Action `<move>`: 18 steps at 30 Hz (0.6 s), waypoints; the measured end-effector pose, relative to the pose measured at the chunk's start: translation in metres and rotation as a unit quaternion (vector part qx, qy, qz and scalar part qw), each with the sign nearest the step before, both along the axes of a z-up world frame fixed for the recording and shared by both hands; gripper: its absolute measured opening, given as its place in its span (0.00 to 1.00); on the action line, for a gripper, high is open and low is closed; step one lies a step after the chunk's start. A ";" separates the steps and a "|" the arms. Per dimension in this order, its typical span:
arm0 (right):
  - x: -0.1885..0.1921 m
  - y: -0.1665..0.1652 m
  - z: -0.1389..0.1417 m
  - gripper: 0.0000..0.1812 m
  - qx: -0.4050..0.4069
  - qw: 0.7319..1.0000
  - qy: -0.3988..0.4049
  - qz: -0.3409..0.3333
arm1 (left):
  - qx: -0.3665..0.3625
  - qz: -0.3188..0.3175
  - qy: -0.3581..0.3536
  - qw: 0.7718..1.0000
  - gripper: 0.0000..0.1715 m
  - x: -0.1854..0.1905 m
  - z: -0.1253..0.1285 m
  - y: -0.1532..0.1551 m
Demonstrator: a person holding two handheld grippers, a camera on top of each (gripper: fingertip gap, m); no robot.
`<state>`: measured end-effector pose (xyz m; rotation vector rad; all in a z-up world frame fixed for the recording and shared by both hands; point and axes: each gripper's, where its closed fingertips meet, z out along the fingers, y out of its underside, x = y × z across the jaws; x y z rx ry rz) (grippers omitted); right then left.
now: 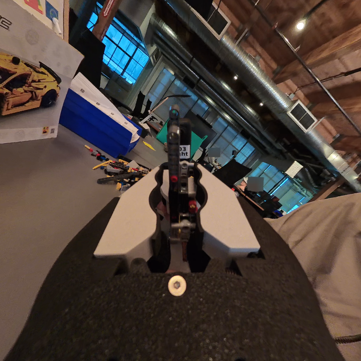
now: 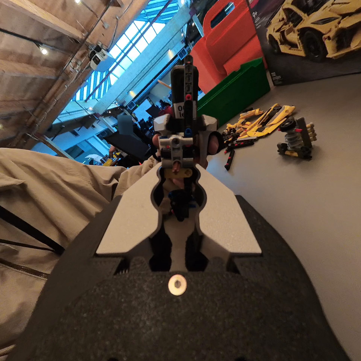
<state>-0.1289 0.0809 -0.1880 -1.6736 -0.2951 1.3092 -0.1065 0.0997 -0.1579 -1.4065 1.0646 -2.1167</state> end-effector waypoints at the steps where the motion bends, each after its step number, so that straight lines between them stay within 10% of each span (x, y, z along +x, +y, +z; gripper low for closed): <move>1: -0.004 0.000 -0.002 0.14 -0.001 1.000 -0.005 0.004 | 0.002 -0.003 0.002 1.000 0.13 -0.001 0.000 -0.001; 18: 0.024 -0.014 0.008 0.10 0.074 0.985 -0.152 -0.027 | 0.140 -0.054 0.053 0.987 0.05 -0.006 -0.017 -0.029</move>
